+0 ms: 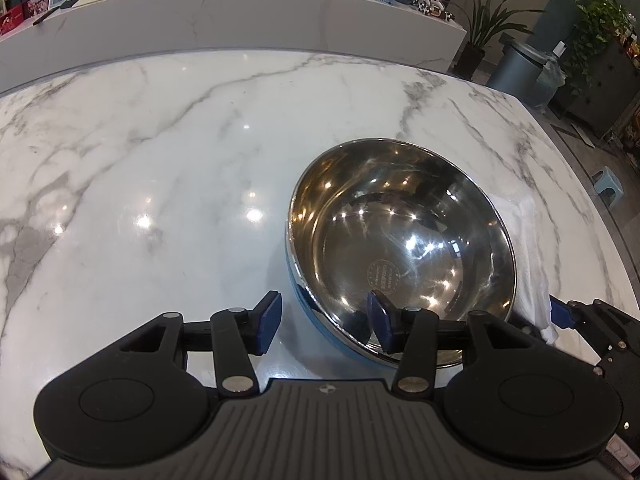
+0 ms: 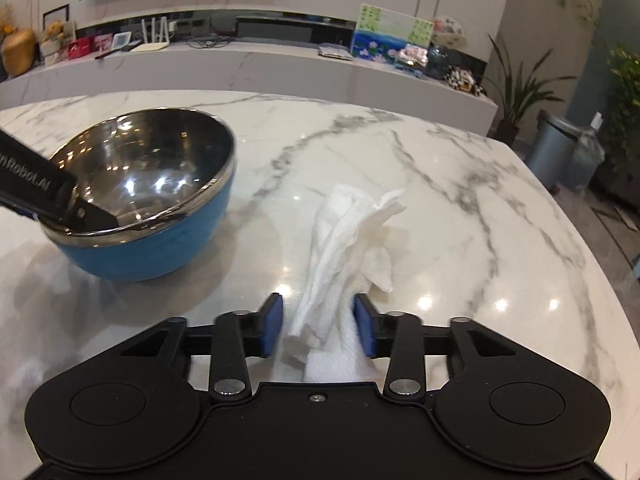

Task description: Clean bowl

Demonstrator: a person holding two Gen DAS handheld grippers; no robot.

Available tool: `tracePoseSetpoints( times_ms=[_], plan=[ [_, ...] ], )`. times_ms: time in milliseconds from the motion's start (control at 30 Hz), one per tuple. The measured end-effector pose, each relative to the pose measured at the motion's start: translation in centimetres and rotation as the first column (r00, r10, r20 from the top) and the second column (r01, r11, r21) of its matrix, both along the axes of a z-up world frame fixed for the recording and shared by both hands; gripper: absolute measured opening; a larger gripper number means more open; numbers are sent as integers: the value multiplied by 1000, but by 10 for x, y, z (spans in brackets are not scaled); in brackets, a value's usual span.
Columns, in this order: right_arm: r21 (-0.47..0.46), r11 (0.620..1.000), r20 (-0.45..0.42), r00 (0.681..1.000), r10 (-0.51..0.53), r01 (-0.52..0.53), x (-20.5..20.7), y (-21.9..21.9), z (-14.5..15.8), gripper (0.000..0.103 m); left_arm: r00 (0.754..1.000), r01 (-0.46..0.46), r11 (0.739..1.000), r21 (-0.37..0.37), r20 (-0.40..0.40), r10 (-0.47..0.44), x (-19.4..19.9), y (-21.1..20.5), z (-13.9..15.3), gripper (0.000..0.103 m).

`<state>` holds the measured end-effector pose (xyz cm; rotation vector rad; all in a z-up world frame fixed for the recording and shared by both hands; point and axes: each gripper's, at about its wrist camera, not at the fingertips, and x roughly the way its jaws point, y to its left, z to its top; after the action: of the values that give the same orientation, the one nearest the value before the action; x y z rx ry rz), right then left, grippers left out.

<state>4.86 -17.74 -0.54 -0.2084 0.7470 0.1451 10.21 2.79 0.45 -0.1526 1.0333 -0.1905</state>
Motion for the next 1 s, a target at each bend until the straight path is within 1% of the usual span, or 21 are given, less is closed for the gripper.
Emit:
tracePoseSetpoints(
  times_ms=[33, 67, 133, 200, 300, 367, 500, 633, 700, 767, 900, 1000],
  plan=[
    [15, 1000, -5, 1000, -5, 5, 1, -2, 1, 22, 1000, 6, 1000, -3, 2, -6, 0, 0, 0, 43],
    [32, 999, -10, 1000, -9, 9, 2, -5, 2, 22, 1000, 11, 1000, -5, 5, -11, -1, -1, 0, 39],
    [38, 999, -5, 1000, -6, 6, 0, -5, 3, 18, 1000, 17, 1000, -4, 12, -17, -1, -2, 1, 38],
    [44, 999, 9, 1000, 7, -7, -2, -4, 4, 16, 1000, 22, 1000, 2, 19, -22, -1, -2, 1, 35],
    [32, 997, 68, 996, 65, -67, -10, 4, 9, 15, 999, 36, 999, 3, 39, -36, 0, -3, 1, 32],
    [16, 994, 111, 988, 108, -110, -16, 11, 13, 15, 998, 48, 999, 2, 51, -48, -1, -5, 2, 32],
    [-23, 987, 151, 975, 162, -160, -23, 19, 16, 15, 996, 55, 998, 7, 67, -55, -1, -7, 3, 32],
    [-37, 982, 124, 974, 189, -186, -24, 24, 14, 15, 998, 32, 999, 1, 49, -32, 0, -4, 3, 32],
    [-41, 980, 105, 975, 198, -194, -24, 25, 13, 15, 1000, 8, 1000, -9, 25, -8, 1, -2, 3, 40],
    [-44, 977, 78, 975, 210, -207, -23, 28, 10, 15, 1000, -8, 1000, -18, 4, 8, 0, 0, 2, 44],
    [-53, 971, 45, 971, 234, -231, -26, 34, 7, 15, 1000, -19, 1000, -18, -21, 19, -2, -1, 3, 45],
    [-59, 969, 40, 969, 242, -240, -28, 36, 6, 15, 999, -23, 1000, -16, -23, 22, -3, -2, 2, 44]
  ],
)
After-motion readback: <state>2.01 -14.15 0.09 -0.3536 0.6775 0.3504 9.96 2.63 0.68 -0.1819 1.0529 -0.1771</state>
